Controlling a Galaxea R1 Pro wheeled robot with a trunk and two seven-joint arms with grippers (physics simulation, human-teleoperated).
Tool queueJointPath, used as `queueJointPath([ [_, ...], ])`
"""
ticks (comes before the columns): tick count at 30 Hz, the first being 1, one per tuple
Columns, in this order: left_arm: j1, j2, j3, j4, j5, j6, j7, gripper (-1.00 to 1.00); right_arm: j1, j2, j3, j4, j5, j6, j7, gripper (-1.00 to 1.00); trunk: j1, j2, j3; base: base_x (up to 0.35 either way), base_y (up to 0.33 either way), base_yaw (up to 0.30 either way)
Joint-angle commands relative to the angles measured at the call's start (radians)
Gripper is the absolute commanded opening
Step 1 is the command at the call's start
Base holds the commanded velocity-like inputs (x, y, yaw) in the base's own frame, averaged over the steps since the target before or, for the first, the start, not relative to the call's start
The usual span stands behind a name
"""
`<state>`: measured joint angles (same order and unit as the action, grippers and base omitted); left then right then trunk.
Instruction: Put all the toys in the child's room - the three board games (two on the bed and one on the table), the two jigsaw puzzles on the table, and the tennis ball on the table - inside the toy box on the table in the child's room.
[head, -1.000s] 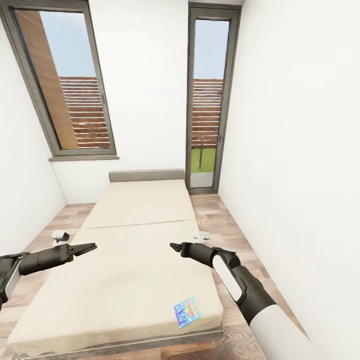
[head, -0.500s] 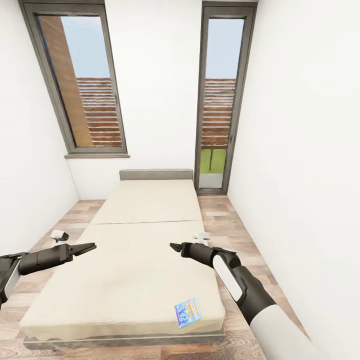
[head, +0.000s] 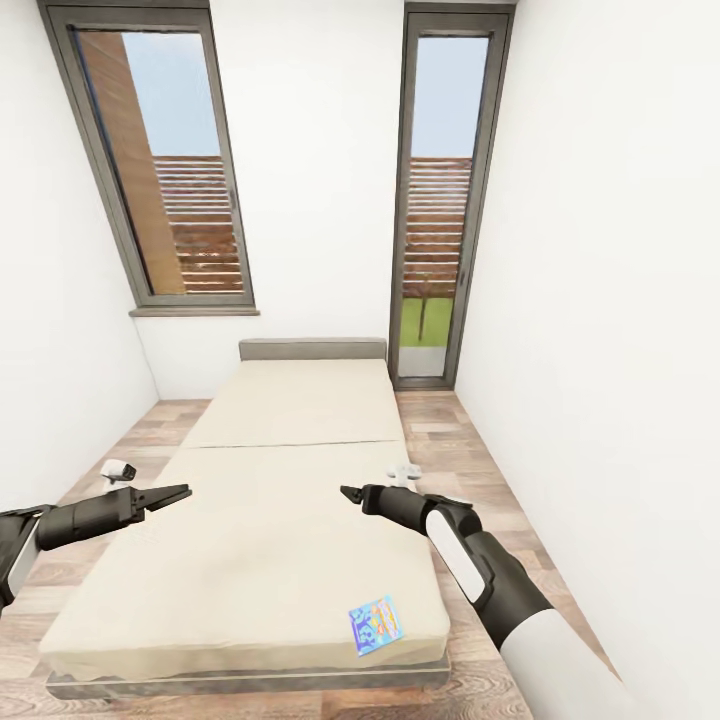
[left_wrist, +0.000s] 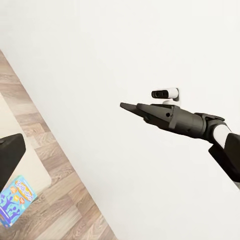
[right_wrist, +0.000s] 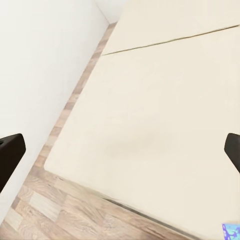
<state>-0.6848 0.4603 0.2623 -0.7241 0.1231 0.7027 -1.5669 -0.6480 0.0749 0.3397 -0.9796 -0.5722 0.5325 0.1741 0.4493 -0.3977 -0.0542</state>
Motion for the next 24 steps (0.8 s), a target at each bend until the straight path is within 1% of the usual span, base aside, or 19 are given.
queueJointPath([
  [1, -0.001, 0.0, 0.0, 0.0, 0.0, 0.011, -0.004, 1.0, -0.001, 0.0, -0.001, -0.001, -0.002, 0.004, 0.001, 1.0, 0.001, -0.002, -0.002, 0.0, -0.047, 0.0],
  [4, -0.001, 0.0, 0.0, 0.0, 0.0, 0.011, -0.004, 1.0, -0.001, -0.001, -0.001, -0.001, -0.002, 0.004, 0.001, 1.0, 0.001, -0.002, -0.002, 0.0, -0.124, 0.0],
  [10, -0.001, 0.0, 0.0, 0.0, 0.0, 0.011, -0.004, 1.0, -0.001, -0.001, -0.001, 0.0, -0.003, 0.004, 0.001, 1.0, 0.001, -0.002, -0.002, 0.0, -0.212, 0.0],
  [17, -0.001, 0.0, 0.0, 0.0, 0.0, 0.011, -0.004, 1.0, -0.001, -0.001, -0.001, 0.0, -0.003, 0.004, 0.001, 1.0, 0.001, -0.002, -0.002, 0.0, -0.064, 0.0],
  [24, -0.001, 0.0, 0.0, 0.0, 0.0, 0.011, -0.004, 1.0, -0.001, 0.0, -0.001, 0.0, -0.004, 0.004, 0.001, 1.0, 0.001, -0.002, -0.002, 0.0, -0.214, 0.0],
])
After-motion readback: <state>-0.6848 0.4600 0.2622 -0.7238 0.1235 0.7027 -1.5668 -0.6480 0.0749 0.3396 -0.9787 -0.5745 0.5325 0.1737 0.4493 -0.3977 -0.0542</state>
